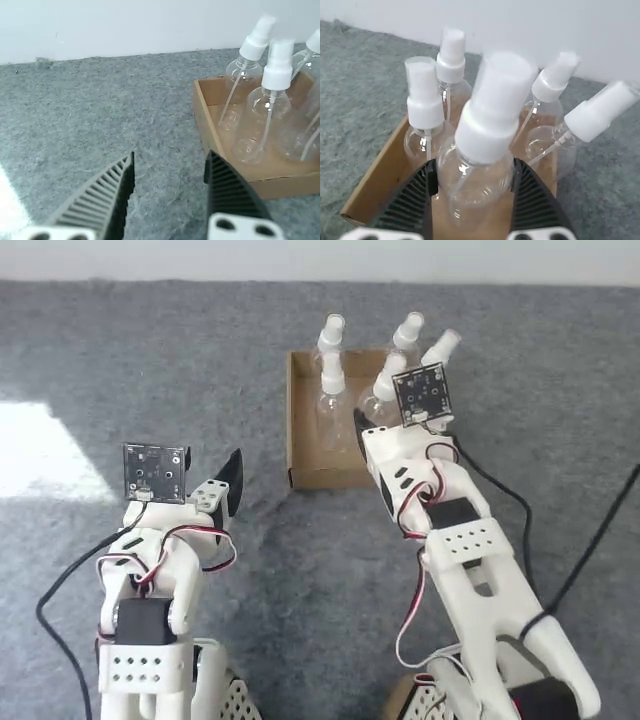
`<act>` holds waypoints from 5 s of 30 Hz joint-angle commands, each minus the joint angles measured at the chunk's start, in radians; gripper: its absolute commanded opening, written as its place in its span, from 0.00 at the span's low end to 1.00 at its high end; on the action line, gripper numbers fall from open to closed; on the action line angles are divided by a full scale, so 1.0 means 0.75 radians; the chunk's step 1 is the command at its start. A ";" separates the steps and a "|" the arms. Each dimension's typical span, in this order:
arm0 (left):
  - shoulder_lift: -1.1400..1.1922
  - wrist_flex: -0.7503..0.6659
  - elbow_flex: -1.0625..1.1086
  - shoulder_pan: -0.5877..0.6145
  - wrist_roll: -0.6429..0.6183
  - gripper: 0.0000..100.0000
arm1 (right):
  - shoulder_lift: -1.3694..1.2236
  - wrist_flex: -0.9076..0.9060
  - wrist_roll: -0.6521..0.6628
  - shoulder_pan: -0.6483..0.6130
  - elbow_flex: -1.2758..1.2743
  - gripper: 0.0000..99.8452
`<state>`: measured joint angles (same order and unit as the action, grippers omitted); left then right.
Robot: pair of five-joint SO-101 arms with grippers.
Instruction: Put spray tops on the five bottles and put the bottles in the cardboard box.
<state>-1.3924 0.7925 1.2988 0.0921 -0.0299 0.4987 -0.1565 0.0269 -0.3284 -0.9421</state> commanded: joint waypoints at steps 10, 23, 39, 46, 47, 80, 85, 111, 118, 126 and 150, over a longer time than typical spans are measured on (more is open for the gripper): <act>0.008 -0.035 -0.013 0.002 0.002 0.21 | -0.193 0.136 0.014 0.013 0.016 0.01; 0.008 -0.035 -0.013 0.000 0.002 0.21 | -0.269 0.161 0.139 0.013 0.018 0.01; 0.008 -0.035 -0.013 -0.006 0.002 0.21 | -0.263 0.171 0.135 0.005 -0.018 0.01; 0.008 -0.035 -0.013 -0.008 0.002 0.21 | -0.263 0.161 0.135 0.005 -0.020 0.17; 0.008 -0.035 -0.013 -0.008 0.002 0.21 | -0.263 0.161 0.135 0.005 -0.020 0.18; 0.008 -0.035 -0.013 -0.006 0.002 0.21 | -0.249 0.163 0.145 -0.030 -0.012 0.30; 0.008 -0.035 -0.013 -0.006 0.002 0.21 | -0.128 0.138 0.145 -0.030 -0.014 0.30; 0.008 -0.035 -0.013 0.002 -0.004 0.21 | 0.795 -0.690 0.139 -0.030 -0.045 0.30; 0.008 -0.037 -0.013 0.004 0.000 0.21 | 1.091 -0.971 0.145 -0.028 -0.288 0.30; -0.092 0.018 0.034 0.329 0.010 0.21 | 1.521 -1.114 0.239 0.013 -0.581 0.30; -0.550 0.407 0.517 0.448 0.243 0.03 | 1.752 -1.251 0.331 0.197 -0.988 0.01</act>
<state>-1.7975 1.0012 1.6947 0.4250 0.1112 1.8029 -1.0725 0.2631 -0.1903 -1.6586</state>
